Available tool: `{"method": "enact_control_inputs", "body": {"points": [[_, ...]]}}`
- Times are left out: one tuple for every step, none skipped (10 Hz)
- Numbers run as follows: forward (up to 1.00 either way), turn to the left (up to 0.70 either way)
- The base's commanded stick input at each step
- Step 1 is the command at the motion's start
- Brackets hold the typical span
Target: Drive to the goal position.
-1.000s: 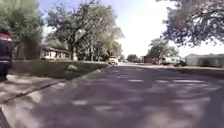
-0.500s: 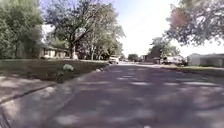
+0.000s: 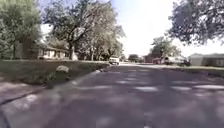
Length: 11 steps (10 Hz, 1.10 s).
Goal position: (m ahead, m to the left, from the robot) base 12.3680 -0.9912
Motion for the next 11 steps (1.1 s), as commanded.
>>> {"method": "enact_control_inputs", "body": {"points": [[1.00,0.00],[1.00,0.00],[1.00,0.00],[1.00,0.00],[1.00,0.00],[1.00,0.00],[1.00,0.00],[1.00,0.00],[1.00,0.00],[1.00,0.00],[1.00,0.00]]}}
